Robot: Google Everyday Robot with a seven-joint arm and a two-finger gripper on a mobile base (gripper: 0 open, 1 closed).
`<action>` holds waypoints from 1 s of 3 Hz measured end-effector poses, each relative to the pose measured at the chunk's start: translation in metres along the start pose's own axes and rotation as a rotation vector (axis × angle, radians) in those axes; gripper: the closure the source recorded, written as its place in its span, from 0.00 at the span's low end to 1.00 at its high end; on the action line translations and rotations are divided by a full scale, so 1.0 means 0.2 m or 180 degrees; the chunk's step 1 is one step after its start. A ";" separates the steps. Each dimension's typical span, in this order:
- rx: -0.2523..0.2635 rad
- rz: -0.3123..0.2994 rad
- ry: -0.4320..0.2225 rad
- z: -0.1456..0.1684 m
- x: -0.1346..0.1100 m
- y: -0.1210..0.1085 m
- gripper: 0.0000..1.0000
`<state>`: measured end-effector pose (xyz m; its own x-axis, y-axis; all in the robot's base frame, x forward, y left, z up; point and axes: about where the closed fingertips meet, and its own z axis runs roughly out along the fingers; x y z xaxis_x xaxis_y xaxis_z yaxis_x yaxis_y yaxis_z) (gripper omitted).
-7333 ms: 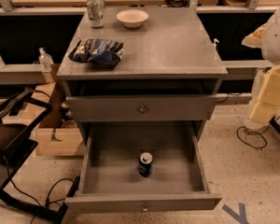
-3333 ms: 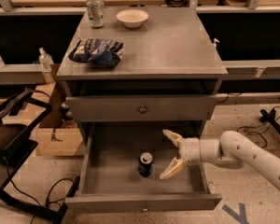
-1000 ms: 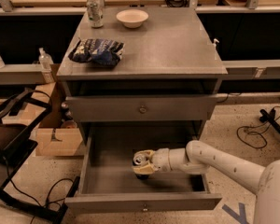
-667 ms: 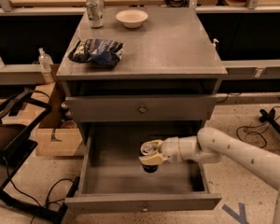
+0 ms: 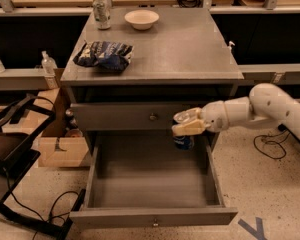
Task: Pick pepsi can from middle drawer and place on counter
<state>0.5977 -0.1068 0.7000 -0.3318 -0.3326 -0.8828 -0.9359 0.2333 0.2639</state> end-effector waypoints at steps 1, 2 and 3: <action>0.0089 0.0112 0.0000 -0.30 -0.32 -0.02 1.00; 0.0333 0.0174 -0.0087 -0.53 -0.59 -0.07 1.00; 0.0694 0.0071 -0.0243 -0.65 -0.82 -0.13 1.00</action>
Offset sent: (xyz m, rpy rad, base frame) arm 0.0764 -0.1028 0.2269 -0.0031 -0.0353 -0.2809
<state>0.6607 -0.1773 0.8882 -0.3346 -0.2571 -0.9066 -0.8780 0.4346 0.2008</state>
